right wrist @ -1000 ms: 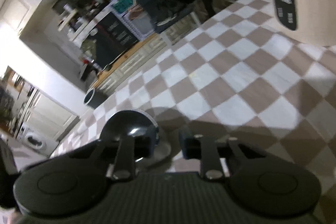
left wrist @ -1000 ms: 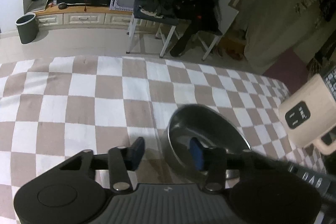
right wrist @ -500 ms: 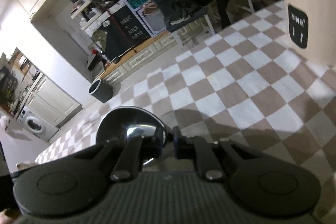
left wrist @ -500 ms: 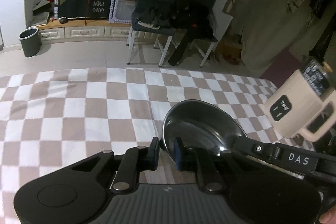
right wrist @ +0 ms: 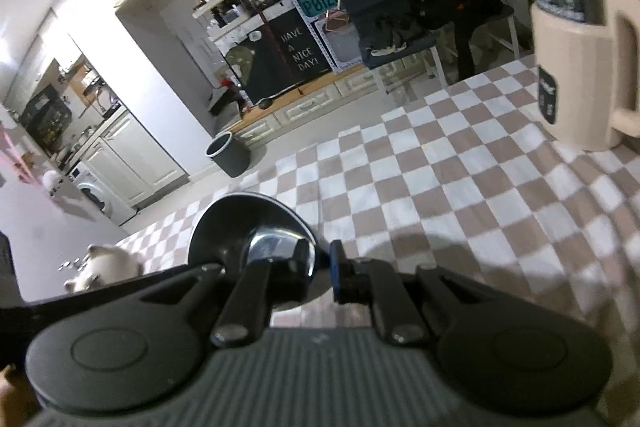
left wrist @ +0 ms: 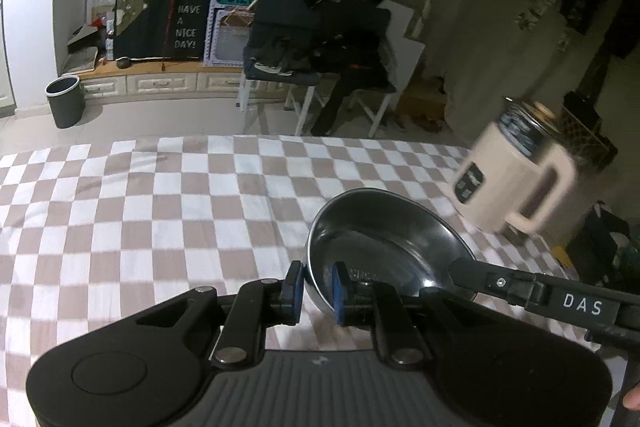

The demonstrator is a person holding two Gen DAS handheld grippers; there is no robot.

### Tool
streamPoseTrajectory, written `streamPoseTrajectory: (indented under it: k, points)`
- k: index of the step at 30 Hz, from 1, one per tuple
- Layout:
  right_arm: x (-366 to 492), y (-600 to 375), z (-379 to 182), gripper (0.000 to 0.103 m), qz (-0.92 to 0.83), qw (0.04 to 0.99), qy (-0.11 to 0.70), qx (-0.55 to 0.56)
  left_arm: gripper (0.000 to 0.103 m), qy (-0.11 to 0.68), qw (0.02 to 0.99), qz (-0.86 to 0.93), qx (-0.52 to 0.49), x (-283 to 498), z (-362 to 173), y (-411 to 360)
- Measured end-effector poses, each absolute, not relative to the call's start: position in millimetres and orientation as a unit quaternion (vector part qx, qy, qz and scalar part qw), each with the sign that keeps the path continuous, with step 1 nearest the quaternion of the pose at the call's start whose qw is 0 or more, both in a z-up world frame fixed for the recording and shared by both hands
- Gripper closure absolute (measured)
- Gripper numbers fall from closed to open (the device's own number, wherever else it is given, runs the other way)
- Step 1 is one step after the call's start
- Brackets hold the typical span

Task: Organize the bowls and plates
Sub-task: 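Lift the silver oval bowl with both tools and carry it to the steel tray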

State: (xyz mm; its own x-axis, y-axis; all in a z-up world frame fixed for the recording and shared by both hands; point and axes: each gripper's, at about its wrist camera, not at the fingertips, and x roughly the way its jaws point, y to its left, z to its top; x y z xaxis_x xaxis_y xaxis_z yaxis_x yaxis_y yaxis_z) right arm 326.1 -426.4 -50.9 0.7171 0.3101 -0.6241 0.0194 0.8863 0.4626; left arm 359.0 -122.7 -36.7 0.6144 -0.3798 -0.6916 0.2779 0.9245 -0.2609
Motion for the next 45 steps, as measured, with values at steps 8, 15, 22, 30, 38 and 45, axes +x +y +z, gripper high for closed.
streamPoseTrajectory:
  k: [8, 15, 22, 30, 38, 45]
  points:
    - [267.4, -442.4, -45.7, 0.09, 0.076, 0.901, 0.359, 0.232, 0.087, 0.401, 0.888, -0.213, -0.07, 298.0, -32.7, -132.6]
    - [235.9, -454.4, -48.9, 0.09, 0.065, 0.899, 0.362, 0.236, 0.087, 0.402, 0.883, -0.233, -0.059, 265.0, -39.4, -148.0]
    - [217.1, -459.9, -53.7, 0.09, 0.037, 0.896, 0.377, 0.231, 0.087, 0.411, 0.877, -0.245, -0.044, 249.9, -56.9, -167.1]
    - [207.1, -459.2, -55.7, 0.088, 0.011, 0.893, 0.392, 0.22, 0.085, 0.432, 0.863, -0.262, -0.017, 247.1, -76.9, -187.7]
    - [199.0, -458.1, -64.2, 0.088, 0.003, 0.886, 0.417, 0.204, 0.085, 0.435, 0.862, -0.259, -0.014, 251.1, -83.2, -195.1]
    - [202.7, -459.1, -71.1, 0.086, -0.009, 0.876, 0.441, 0.196, 0.084, 0.448, 0.855, -0.26, -0.009, 254.9, -92.5, -203.2]
